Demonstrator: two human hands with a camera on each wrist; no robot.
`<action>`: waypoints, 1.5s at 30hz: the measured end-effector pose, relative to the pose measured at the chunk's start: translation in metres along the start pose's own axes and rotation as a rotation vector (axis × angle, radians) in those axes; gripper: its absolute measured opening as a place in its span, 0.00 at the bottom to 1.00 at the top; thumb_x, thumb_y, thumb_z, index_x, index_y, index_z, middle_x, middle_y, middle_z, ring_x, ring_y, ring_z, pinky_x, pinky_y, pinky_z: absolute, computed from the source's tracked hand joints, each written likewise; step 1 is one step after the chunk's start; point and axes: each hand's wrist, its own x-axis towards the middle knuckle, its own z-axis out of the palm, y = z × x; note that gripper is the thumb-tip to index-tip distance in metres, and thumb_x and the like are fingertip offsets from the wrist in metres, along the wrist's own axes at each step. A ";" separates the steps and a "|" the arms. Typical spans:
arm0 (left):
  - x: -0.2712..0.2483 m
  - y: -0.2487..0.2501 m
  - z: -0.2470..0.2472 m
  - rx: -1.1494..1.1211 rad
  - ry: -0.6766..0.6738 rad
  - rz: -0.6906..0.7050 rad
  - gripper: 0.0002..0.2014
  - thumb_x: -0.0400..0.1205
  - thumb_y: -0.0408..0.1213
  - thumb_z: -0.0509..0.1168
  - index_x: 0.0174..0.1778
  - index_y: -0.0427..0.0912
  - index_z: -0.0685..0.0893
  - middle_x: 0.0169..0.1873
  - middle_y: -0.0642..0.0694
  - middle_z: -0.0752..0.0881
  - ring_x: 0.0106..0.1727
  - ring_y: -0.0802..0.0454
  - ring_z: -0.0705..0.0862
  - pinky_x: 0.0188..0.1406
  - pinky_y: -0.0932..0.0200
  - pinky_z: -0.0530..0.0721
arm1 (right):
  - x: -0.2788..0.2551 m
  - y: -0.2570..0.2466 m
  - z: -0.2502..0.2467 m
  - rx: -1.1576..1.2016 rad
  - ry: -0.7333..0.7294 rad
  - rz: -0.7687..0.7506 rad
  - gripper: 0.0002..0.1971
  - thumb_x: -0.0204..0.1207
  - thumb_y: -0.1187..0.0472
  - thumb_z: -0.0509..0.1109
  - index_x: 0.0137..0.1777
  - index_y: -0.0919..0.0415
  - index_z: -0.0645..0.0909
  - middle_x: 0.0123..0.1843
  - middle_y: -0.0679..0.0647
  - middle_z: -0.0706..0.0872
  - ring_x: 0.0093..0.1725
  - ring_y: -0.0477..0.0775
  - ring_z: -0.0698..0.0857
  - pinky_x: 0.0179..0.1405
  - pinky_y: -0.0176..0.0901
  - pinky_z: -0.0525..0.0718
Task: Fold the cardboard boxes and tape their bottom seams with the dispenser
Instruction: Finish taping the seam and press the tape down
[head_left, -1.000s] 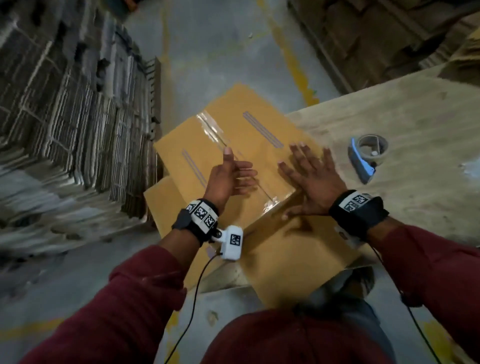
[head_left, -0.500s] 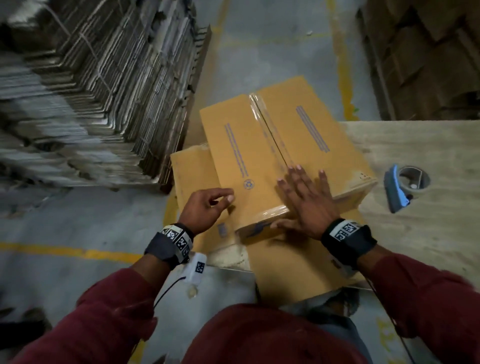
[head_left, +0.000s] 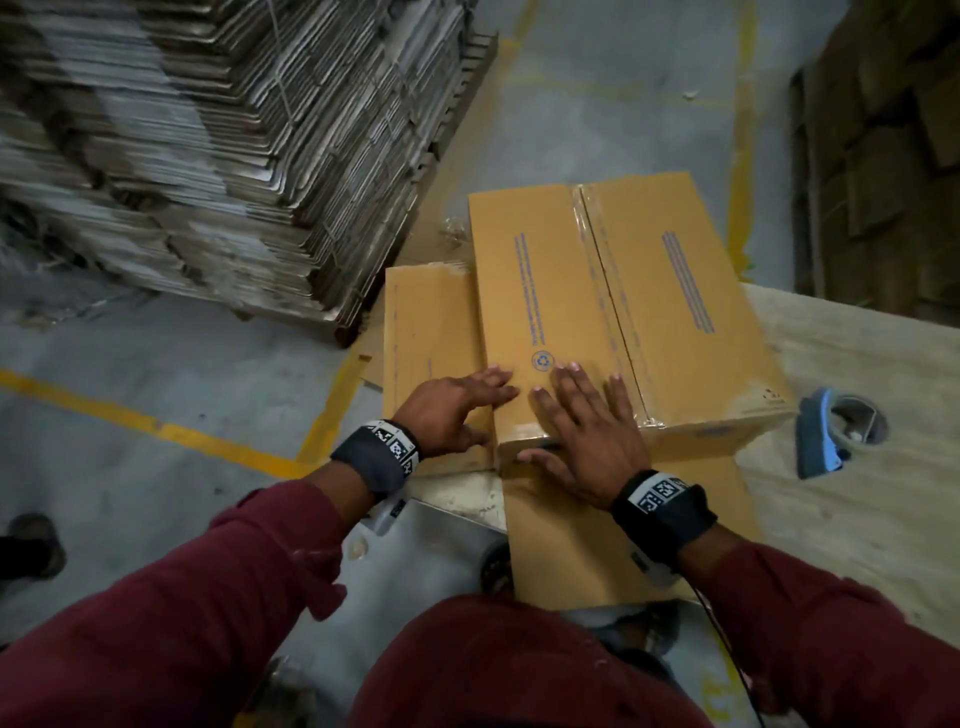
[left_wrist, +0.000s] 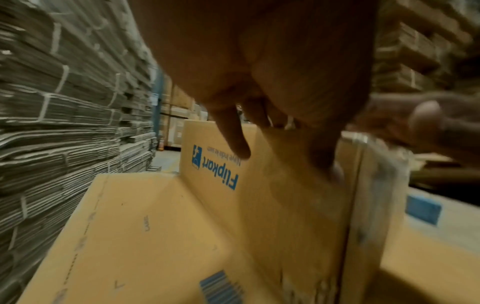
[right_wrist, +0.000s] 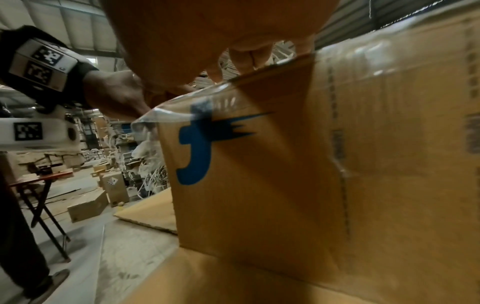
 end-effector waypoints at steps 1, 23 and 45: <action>0.001 -0.001 0.002 0.048 0.025 0.014 0.42 0.72 0.43 0.84 0.83 0.58 0.76 0.85 0.57 0.69 0.85 0.61 0.65 0.74 0.50 0.82 | 0.002 -0.005 0.004 -0.007 -0.021 0.002 0.42 0.82 0.25 0.43 0.87 0.52 0.63 0.89 0.62 0.63 0.89 0.61 0.58 0.83 0.78 0.52; 0.000 0.019 0.020 0.326 0.129 0.043 0.45 0.72 0.77 0.61 0.81 0.52 0.77 0.83 0.49 0.76 0.82 0.53 0.76 0.47 0.42 0.93 | -0.008 -0.017 0.020 -0.027 -0.040 0.045 0.53 0.75 0.41 0.74 0.91 0.51 0.43 0.92 0.61 0.46 0.91 0.61 0.46 0.83 0.76 0.45; -0.001 0.000 0.000 0.279 -0.017 0.065 0.44 0.74 0.62 0.77 0.87 0.56 0.70 0.86 0.57 0.68 0.86 0.59 0.66 0.58 0.42 0.90 | 0.009 -0.031 0.005 0.077 -0.003 0.203 0.47 0.72 0.15 0.43 0.78 0.43 0.76 0.84 0.57 0.72 0.82 0.63 0.71 0.76 0.78 0.60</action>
